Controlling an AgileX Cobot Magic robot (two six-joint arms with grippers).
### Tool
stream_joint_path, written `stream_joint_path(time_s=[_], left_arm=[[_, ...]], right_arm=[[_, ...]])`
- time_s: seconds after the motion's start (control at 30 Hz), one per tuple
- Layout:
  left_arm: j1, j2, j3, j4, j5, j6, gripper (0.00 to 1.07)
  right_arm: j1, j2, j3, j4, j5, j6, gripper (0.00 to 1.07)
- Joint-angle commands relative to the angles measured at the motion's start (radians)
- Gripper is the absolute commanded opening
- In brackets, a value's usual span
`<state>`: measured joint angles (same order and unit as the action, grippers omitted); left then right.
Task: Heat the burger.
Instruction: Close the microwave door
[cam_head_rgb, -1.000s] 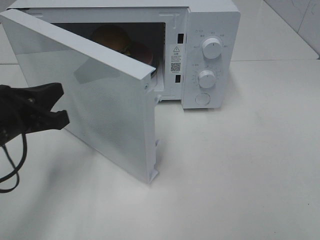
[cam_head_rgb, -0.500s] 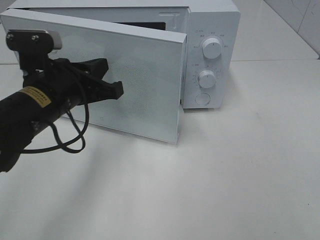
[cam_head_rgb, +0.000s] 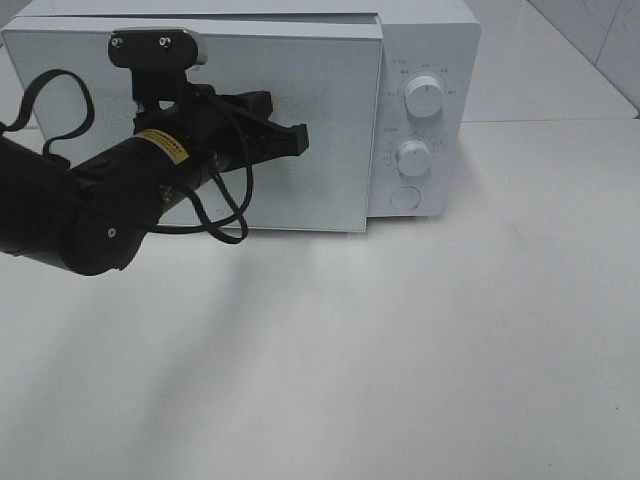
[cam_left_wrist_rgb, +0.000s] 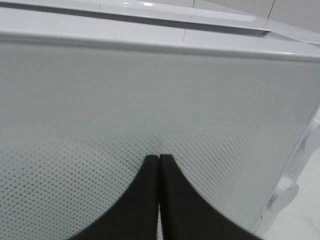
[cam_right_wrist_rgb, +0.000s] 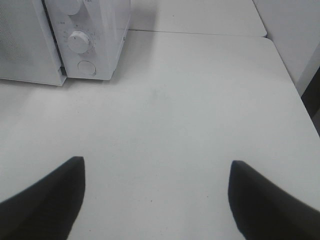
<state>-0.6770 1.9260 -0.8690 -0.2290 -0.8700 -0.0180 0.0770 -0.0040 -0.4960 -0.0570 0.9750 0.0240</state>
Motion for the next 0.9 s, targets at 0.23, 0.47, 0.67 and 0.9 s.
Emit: stream_joint_path(time_s=[0.23,0.47,0.67,0.9], left_arm=[[-0.005,0.088,-0.139,-0.016,0.001,0.001,0.0],[-0.005,0.129,-0.204,-0.06,0.019,0.01,0.0],[-0.004,0.156,-0.283,-0.105,0.052,0.114,0.0],[-0.009,0.154,-0.29,-0.066,0.076,0.125,0.0]], right_arm=[[0.002,-0.025,0.002,0.001,-0.015,-0.009,0.74],[0.002,-0.025,0.002,0.0,-0.015,-0.009,0.75],[0.002,-0.025,0.002,0.0,-0.015,-0.009,0.75],[0.002,-0.025,0.002,0.0,-0.015,-0.009,0.75]])
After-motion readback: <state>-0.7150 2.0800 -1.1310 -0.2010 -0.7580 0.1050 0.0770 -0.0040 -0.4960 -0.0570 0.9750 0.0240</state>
